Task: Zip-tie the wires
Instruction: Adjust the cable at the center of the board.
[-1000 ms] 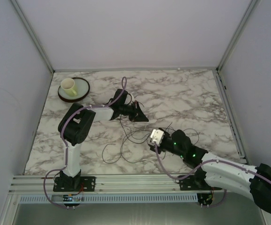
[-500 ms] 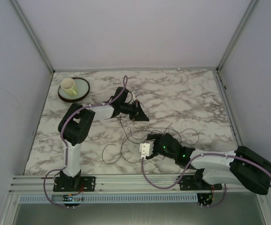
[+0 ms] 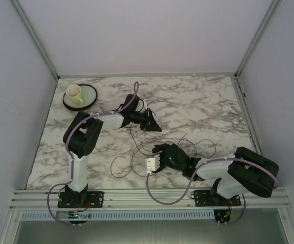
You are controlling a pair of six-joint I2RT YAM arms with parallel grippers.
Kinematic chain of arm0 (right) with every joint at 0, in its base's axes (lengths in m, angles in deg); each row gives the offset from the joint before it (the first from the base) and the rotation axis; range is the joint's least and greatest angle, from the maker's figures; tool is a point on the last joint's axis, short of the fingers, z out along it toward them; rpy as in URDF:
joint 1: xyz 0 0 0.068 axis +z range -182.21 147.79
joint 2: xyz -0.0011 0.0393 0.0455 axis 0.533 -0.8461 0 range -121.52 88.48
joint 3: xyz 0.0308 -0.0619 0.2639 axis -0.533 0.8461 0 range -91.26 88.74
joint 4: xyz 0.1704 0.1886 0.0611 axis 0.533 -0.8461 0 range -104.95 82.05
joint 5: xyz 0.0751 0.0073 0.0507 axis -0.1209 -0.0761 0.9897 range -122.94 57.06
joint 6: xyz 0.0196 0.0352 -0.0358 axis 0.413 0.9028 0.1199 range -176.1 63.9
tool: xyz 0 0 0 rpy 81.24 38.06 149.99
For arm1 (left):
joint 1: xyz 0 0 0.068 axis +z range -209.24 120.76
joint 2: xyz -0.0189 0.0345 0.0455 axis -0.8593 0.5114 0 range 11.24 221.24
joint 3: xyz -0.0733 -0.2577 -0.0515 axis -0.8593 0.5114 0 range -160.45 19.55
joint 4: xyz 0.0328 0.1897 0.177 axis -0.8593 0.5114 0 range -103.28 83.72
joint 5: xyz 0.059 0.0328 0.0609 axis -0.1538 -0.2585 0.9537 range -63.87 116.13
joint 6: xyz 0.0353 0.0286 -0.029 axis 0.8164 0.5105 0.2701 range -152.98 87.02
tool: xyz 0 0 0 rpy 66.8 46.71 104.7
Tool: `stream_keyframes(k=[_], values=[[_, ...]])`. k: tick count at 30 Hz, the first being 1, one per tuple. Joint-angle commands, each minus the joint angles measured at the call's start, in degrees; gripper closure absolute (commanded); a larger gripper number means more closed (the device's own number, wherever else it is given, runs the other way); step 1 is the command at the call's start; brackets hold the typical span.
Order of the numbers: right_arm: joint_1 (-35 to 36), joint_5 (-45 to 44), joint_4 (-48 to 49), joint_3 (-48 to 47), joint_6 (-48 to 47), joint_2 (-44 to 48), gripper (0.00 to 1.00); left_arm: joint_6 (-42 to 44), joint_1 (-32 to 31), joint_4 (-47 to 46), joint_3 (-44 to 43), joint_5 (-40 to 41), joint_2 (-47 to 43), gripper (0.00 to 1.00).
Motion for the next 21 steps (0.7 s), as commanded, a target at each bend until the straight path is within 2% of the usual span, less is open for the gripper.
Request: stream_keyframes(k=[1,9,21], values=[[0.4,-0.2,4.5,-2.3,-1.4,-4.4,0.35,0.0,0.1,0.4,-0.3,-1.1,0.5,1.0],[-2.0,-1.9,8.3,-3.7,-1.6,-10.1,0.35,-0.4,0.0,-1.0,1.8,-0.7,0.4,1.0],[-8.9,-5.2,11.4,-5.7,-2.0,-12.1,0.35,-0.7,-0.1,-1.5,3.2,-0.6,0.4,1.0]])
